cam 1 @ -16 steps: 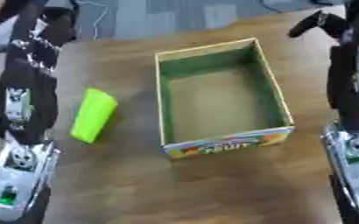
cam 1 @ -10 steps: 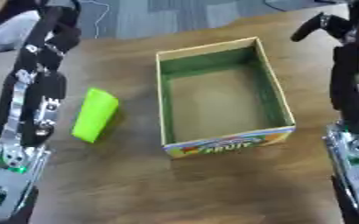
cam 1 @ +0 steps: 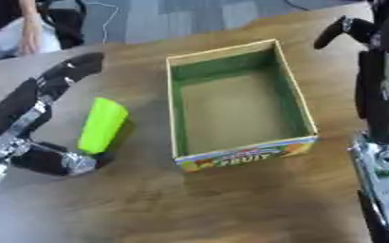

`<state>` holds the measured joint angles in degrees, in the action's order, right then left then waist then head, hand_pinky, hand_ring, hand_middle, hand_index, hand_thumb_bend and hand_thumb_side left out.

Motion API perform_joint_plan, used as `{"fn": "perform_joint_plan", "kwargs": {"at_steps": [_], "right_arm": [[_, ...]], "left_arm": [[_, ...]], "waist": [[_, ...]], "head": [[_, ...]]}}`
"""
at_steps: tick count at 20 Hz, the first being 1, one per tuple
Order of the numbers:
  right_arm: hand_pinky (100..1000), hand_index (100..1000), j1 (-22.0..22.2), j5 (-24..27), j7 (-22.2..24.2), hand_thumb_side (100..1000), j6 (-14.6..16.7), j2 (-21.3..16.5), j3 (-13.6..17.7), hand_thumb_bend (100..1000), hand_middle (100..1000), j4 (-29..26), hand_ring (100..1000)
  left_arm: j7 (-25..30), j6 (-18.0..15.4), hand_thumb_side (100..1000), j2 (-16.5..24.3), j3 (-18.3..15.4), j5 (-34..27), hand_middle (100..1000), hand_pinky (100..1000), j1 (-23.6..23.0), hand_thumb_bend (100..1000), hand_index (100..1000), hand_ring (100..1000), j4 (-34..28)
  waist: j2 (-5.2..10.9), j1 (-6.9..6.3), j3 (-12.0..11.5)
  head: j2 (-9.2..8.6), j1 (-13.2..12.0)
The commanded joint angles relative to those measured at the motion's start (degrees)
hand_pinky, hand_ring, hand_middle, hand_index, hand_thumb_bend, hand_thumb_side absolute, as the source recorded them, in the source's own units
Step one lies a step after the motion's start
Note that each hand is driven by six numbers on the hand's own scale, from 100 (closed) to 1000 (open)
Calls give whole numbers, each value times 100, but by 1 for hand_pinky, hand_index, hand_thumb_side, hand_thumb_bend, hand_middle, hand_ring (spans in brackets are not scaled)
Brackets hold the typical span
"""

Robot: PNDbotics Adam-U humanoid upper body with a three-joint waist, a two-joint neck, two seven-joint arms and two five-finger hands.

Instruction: Pick up objects on the table and place them in the box.

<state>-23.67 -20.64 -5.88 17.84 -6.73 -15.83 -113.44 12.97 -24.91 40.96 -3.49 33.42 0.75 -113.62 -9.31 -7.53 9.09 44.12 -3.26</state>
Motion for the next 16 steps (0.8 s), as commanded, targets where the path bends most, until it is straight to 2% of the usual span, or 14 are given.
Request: {"fn": "perform_joint_plan", "kwargs": {"at_steps": [1,7,8,9,12,16], "right_arm": [[398,962,-48,-7,-4,1000,1,-60,-1,110,821,-50,868],[387,961,-6,0,9,1000,-6,-91,-4,129,809,-36,863],[387,961,2,1,16,1000,-6,-97,-9,123,809,-33,863],[384,960,11,3,23,1000,-6,-100,-14,133,805,-30,862],[380,959,33,9,56,1000,-6,-102,-28,142,800,-24,859],[377,955,42,15,89,1000,-8,-98,-33,146,797,-23,856]], "left_arm": [[325,114,371,698,-196,642,978,993,85,1000,1000,970,-97],[667,399,337,1588,-225,1572,990,1000,274,1000,1000,1000,-97],[755,450,381,1708,-217,1690,991,1000,337,1000,1000,1000,-97],[824,497,312,1786,-215,1782,989,1000,408,1000,1000,1000,-97],[936,595,303,1884,-204,1990,984,1000,642,1000,1000,1000,-97],[1029,643,317,1901,-135,1960,966,1000,777,1000,1000,1000,-76]], "waist": [[47,0,13],[60,-52,73],[63,-63,89],[66,-73,100],[75,-100,139],[84,-121,183]], "head": [[0,67],[0,98],[0,96],[0,90],[0,79],[0,82]]}}
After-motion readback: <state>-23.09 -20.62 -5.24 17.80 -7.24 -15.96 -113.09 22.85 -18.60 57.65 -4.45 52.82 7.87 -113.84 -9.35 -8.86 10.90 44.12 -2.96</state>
